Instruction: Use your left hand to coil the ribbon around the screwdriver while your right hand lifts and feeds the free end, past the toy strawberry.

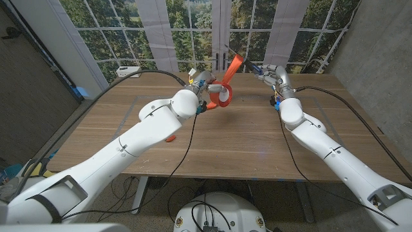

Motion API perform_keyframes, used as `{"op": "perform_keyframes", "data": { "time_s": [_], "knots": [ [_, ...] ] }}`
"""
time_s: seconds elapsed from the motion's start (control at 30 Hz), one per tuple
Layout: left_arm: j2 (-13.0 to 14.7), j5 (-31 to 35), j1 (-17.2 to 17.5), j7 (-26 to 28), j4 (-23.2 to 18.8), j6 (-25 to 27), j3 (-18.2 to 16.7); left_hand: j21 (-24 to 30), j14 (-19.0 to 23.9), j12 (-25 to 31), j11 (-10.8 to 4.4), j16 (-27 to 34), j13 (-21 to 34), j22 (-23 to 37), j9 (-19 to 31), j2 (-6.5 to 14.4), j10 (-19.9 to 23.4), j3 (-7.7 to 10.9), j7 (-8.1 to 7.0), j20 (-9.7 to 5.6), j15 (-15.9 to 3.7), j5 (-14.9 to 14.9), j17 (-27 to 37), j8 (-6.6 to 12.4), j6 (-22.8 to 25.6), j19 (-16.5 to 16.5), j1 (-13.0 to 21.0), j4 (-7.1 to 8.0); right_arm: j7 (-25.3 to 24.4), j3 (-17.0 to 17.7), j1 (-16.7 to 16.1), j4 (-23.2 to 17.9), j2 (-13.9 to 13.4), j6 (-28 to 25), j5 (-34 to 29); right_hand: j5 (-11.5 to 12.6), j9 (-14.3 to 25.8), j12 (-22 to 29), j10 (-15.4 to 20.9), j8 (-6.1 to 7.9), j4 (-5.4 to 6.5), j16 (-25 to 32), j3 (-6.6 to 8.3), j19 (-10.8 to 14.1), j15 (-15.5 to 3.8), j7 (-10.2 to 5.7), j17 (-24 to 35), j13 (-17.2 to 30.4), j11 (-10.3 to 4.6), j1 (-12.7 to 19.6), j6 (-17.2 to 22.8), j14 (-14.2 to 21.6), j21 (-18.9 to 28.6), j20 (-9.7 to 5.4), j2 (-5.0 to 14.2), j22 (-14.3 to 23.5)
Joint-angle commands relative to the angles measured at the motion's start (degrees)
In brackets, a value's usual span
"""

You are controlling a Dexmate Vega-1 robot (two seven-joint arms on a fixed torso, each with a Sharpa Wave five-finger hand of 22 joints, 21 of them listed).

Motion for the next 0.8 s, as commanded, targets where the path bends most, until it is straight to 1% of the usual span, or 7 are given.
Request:
{"op": "perform_keyframes", "data": {
  "time_s": [0.03,0.1,0.43,0.47,0.53,0.63,0.8],
  "knots": [
    [0.8,-4.8,0.3,2.8,1.2,5.0,-3.1,0.5,11.4,2.3,-13.15,-0.1,12.1,-0.1,1.2,4.5,13.3,2.08,-6.69,0.14,-14.50,0.4,5.1,0.11,10.4,-0.3,4.6,0.38,1.4,1.0,-0.6,2.4,0.2,5.6,2.9,0.4,4.4,-0.3,0.3,0.44,0.32,0.4,0.00,-0.2,-5.37,3.30,0.1,0.2,-0.20,-1.0,14.3,-0.2,0.7,-0.40,1.33,0.1],
    [0.6,-5.4,0.0,3.4,1.6,5.6,-3.4,0.7,11.4,2.2,-13.01,-0.1,12.1,-0.2,1.2,4.5,13.2,2.07,-6.69,0.14,-14.50,0.4,5.1,0.04,10.4,-0.4,4.7,0.37,0.7,0.8,-0.7,1.6,-0.1,4.8,1.9,0.4,4.4,-0.3,0.2,0.39,0.34,0.4,0.00,-0.2,-5.38,3.35,0.0,0.3,-0.19,-1.0,14.2,-0.3,0.8,-0.45,1.34,0.0],
    [0.4,-8.2,-0.6,5.8,3.7,7.2,-5.2,1.2,11.4,2.1,-13.04,-0.2,12.2,-0.6,1.3,4.5,13.3,2.03,-6.58,0.17,-14.52,0.4,5.2,-0.18,10.4,-0.6,4.7,0.37,2.7,1.4,-1.4,1.8,-0.7,9.8,3.1,0.4,4.5,-0.5,0.1,0.26,0.34,0.4,0.11,-0.4,-5.45,3.24,0.1,0.3,-0.13,-0.9,14.4,-0.7,1.2,-0.55,1.39,-0.1],
    [0.5,-8.5,-0.7,5.8,3.9,7.2,-5.5,1.3,11.4,2.1,-13.02,-0.2,12.2,-0.7,1.3,4.5,13.3,2.04,-6.56,0.16,-14.52,0.4,5.1,-0.18,10.5,-0.7,4.8,0.36,1.6,1.3,-1.6,1.5,-0.5,9.8,2.1,0.4,4.5,-0.5,0.0,0.21,0.34,0.5,0.08,-0.5,-5.44,3.42,0.1,0.4,-0.21,-0.9,14.3,-0.6,1.3,-0.55,1.31,-0.1],
    [0.4,-8.8,-0.7,6.5,4.2,7.0,-5.9,1.4,11.4,2.1,-12.98,-0.2,12.3,-0.8,1.4,4.5,13.3,2.02,-6.57,0.16,-14.52,0.4,5.2,-0.24,10.5,-0.6,4.8,0.34,3.0,0.8,-1.3,2.0,-1.5,11.9,0.9,0.4,4.5,-0.4,0.0,0.12,0.42,0.4,0.13,-0.7,-5.38,3.30,0.2,0.6,-0.25,-1.0,14.2,-0.8,1.3,-0.72,1.41,-0.2],
    [0.5,-9.1,-1.5,7.0,4.5,7.3,-5.7,1.6,11.4,2.0,-12.95,-0.2,12.3,-0.9,1.4,4.5,13.3,1.98,-6.57,0.13,-14.60,0.4,5.3,-0.33,10.5,-0.8,4.8,0.37,1.7,-0.1,-1.6,0.6,-2.2,11.1,-2.8,0.4,4.5,-0.4,0.1,0.11,0.46,0.4,0.16,-0.6,-5.39,3.28,0.4,0.6,-0.19,-1.0,14.2,-0.8,1.5,-0.73,1.43,-0.2],
    [0.6,-9.2,-2.2,8.2,5.3,6.2,-5.9,2.0,11.4,1.9,-12.83,-0.3,12.4,-1.2,1.5,4.5,13.3,2.00,-6.58,0.12,-14.54,0.4,5.2,-0.46,10.5,-0.8,4.8,0.40,2.8,-1.1,-1.5,-0.7,-3.1,11.9,-5.7,0.4,4.5,-0.4,-0.1,0.05,0.43,0.4,0.24,-0.8,-5.49,3.13,0.5,0.8,-0.16,-0.9,14.3,-1.0,1.7,-0.83,1.41,-0.3]
  ]
}}
